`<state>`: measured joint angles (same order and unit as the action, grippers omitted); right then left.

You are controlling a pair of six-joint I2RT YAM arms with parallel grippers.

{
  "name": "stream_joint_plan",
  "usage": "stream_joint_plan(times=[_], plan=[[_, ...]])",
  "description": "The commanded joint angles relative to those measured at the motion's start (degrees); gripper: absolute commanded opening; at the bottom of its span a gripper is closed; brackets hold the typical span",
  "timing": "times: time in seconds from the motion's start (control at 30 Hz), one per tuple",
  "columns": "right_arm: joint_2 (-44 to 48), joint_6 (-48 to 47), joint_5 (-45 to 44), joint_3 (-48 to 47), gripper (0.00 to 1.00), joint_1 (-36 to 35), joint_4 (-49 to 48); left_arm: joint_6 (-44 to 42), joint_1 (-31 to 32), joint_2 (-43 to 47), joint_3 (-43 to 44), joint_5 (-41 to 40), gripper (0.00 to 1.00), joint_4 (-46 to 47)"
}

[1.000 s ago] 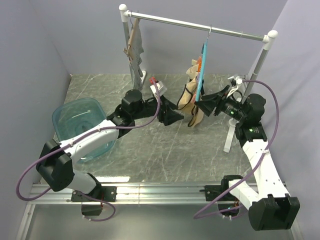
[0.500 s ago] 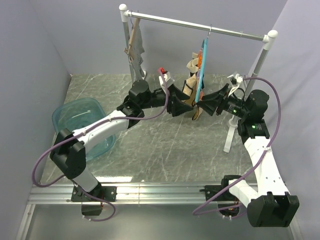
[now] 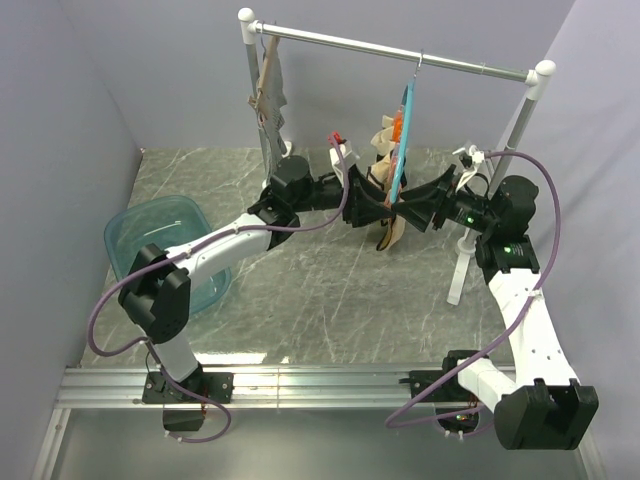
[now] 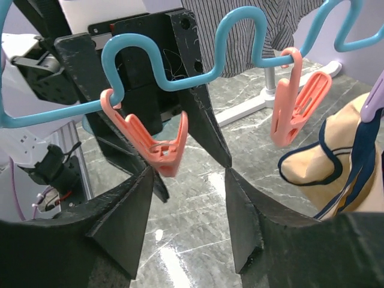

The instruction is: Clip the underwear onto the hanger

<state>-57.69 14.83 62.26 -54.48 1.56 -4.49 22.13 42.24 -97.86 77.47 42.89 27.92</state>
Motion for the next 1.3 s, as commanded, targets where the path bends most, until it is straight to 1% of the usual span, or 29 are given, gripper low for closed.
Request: stream_joint_plan(times=[0.0,0.03,0.1,0.13,0.3,0.47,0.6,0.67,0.83,0.93,1.0,1.1,1.27], plan=[[0.1,1.0,1.5,-3.3,0.59,0.6,-1.5,2.5,0.1,-0.6,3.6,3.2,0.55,5.8],[0.0,1.2,1.6,-3.4,0.61,0.7,-1.6,2.8,0.1,-0.7,3.7,3.3,0.51,6.3],[0.2,1.7,1.5,-3.4,0.64,0.7,-1.7,3.6,0.1,-0.8,3.7,3.7,0.45,7.4],[0.2,2.0,1.4,-3.6,0.65,0.7,-1.7,3.8,0.1,-0.7,3.5,3.8,0.44,7.8],[0.2,4.3,1.6,-3.8,0.66,0.8,-3.6,4.1,0.3,-0.4,3.2,3.7,0.38,8.4],[-0.6,6.5,0.4,-4.1,0.68,0.8,-6.1,4.2,0.4,0.0,2.7,4.0,0.29,8.7],[-1.2,9.7,-0.4,-4.0,0.68,0.9,-9.5,3.4,0.8,0.0,2.7,3.7,0.20,8.2],[-1.5,10.7,-0.9,-3.4,0.69,0.7,-11.3,3.0,1.1,0.0,2.9,3.3,0.19,7.6],[-2.1,11.4,-2.0,-3.2,0.69,0.5,-12.2,2.7,1.4,-0.1,3.5,2.5,0.16,6.6],[-2.2,11.5,-3.3,-3.4,0.69,0.3,-11.2,1.6,1.6,0.2,3.4,0.6,0.14,5.3],[-2.5,11.3,-4.8,-3.9,0.70,0.2,-9.1,1.0,1.7,0.6,3.2,-0.8,0.10,5.0],[-2.4,11.4,-5.7,-4.5,0.70,0.2,-5.4,0.2,2.0,0.7,3.6,-2.1,0.08,3.5],[-1.1,13.9,-6.6,-2.1,0.69,0.0,-8.2,-1.1,2.5,0.9,3.7,-4.0,0.05,2.1]])
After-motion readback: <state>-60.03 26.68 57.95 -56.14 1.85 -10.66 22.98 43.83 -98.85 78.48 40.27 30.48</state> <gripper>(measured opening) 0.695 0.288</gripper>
